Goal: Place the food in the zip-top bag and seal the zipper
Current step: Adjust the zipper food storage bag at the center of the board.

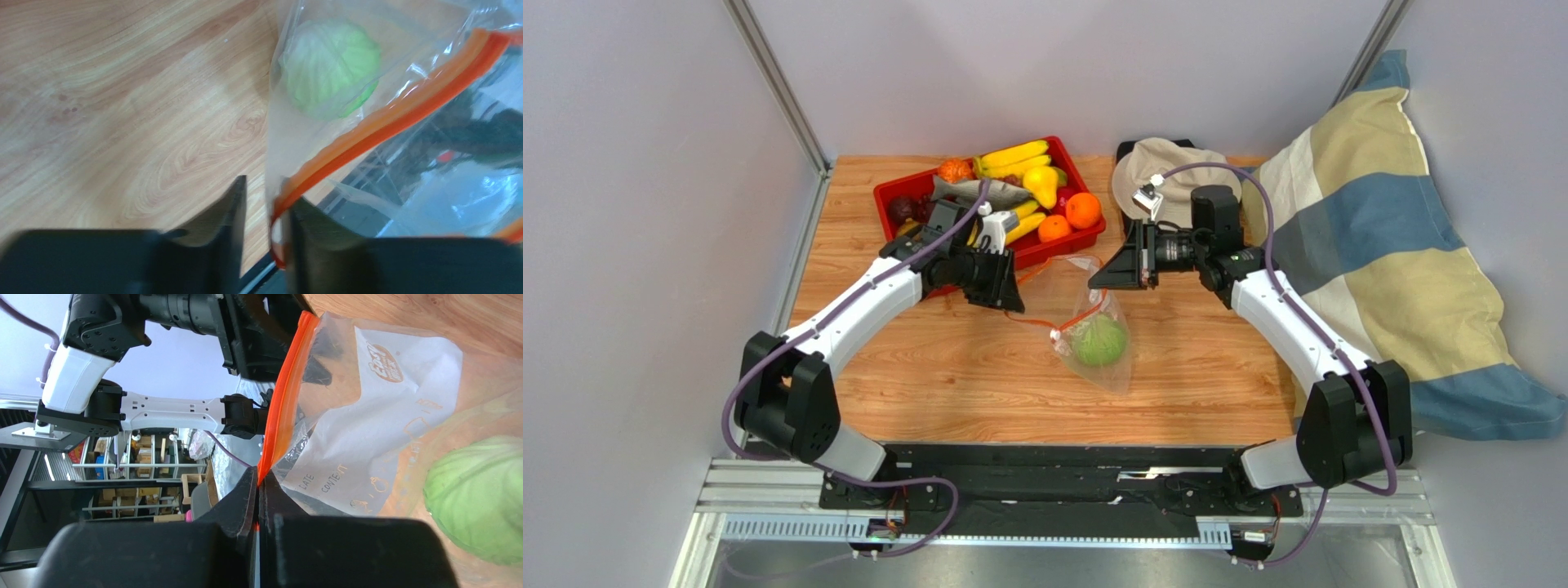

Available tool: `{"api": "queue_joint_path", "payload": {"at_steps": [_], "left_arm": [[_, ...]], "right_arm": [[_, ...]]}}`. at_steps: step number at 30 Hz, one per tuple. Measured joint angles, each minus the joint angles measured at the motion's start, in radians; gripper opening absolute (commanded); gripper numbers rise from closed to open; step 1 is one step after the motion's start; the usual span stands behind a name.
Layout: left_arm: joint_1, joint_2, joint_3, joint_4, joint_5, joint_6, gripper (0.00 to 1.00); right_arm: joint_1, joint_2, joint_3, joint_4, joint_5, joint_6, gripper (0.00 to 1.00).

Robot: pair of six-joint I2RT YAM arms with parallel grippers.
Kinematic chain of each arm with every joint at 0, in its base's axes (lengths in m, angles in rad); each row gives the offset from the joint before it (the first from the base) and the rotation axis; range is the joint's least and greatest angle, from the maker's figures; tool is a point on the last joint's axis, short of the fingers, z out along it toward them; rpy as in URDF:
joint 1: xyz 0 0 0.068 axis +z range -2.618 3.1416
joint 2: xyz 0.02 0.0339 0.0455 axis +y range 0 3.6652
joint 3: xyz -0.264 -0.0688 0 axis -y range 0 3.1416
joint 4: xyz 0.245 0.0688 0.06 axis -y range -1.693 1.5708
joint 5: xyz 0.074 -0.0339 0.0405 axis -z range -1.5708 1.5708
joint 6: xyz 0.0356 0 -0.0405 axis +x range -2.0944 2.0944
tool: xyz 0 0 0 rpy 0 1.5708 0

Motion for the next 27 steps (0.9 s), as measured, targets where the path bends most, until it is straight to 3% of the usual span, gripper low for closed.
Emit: {"api": "queue_joint_path", "payload": {"at_steps": [1, 6, 9, 10, 15, 19, 27], "left_arm": [[0.000, 0.008, 0.002, -0.011, 0.009, 0.004, 0.00], [-0.004, -0.045, 0.042, -0.044, 0.064, 0.030, 0.00], [-0.018, -0.113, 0.077, -0.061, 0.086, 0.037, 0.00], [-0.023, -0.129, 0.093, -0.066, 0.093, 0.041, 0.00], [-0.042, -0.116, 0.119, -0.074, 0.107, 0.054, 0.00], [-0.045, -0.071, 0.119, -0.083, 0.111, 0.062, 0.00], [-0.046, -0.055, 0.119, -0.083, 0.137, 0.068, 0.00]], "right_arm": [[0.000, 0.000, 0.007, -0.013, -0.001, -0.006, 0.00], [0.000, 0.000, 0.089, -0.196, 0.058, -0.159, 0.07], [0.000, -0.006, 0.143, -0.322, 0.161, -0.269, 0.23], [-0.001, -0.008, 0.152, -0.349, 0.192, -0.296, 0.35], [-0.002, -0.008, 0.178, -0.458, 0.327, -0.393, 0.51], [-0.002, 0.006, 0.191, -0.468, 0.350, -0.403, 0.64], [0.000, 0.073, 0.225, -0.428, 0.327, -0.369, 0.69]]}}
